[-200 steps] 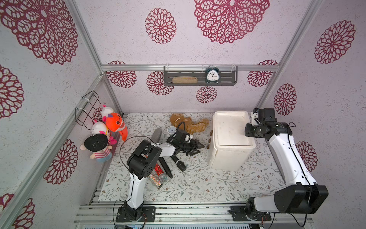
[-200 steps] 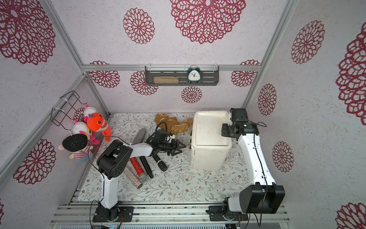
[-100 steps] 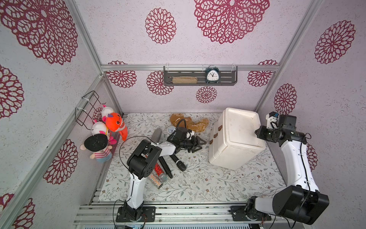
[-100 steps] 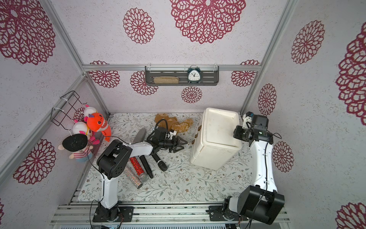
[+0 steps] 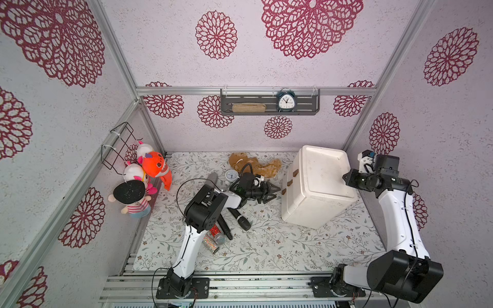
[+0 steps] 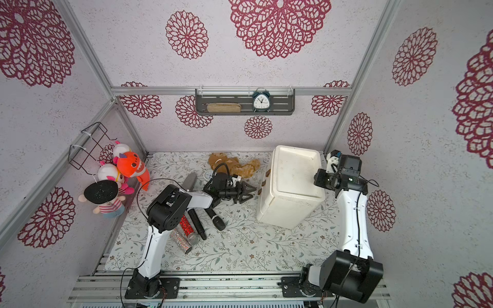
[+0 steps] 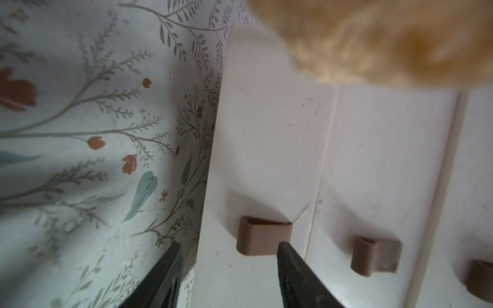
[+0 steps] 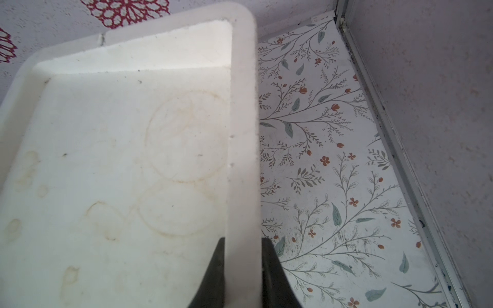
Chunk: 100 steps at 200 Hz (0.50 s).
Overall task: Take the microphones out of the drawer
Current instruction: Open the drawer in the storage box.
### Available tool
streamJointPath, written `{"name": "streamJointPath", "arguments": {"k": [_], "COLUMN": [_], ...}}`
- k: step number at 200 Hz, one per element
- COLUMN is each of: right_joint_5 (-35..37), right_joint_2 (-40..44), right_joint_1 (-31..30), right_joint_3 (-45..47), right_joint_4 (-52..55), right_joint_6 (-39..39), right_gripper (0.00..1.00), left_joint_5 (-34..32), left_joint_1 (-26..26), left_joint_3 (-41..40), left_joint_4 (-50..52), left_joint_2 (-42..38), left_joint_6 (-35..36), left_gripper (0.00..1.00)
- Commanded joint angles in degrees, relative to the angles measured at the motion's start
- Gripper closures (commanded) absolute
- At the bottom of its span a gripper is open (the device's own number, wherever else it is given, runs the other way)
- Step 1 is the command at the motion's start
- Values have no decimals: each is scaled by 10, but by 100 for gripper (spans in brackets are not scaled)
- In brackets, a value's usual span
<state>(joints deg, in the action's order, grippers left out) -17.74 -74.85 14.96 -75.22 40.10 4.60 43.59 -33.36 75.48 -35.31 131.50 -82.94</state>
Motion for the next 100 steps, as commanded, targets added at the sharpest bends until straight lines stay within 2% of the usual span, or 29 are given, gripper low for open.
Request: {"name": "streamJointPath", "arguments": {"k": [1,44,100], "right_joint_5": [-99,-100,-103], "right_joint_2": [-22,-17,-14], "right_joint_1": [-10,-10,-9], "right_joint_3": [41,50,54], "right_joint_4": [-34,-42,-48], "right_joint_6": [55,57,58], "right_gripper": [100,100,100], "left_joint_5": [8,10,14], "left_joint_1": [-8,-16,-28], "left_joint_3": [20,36,42], "left_joint_4": [-73,-165,-169], "left_joint_2": [13,55,51], "left_joint_6": [-37,-108,-116], "left_gripper": [40,47,49]}}
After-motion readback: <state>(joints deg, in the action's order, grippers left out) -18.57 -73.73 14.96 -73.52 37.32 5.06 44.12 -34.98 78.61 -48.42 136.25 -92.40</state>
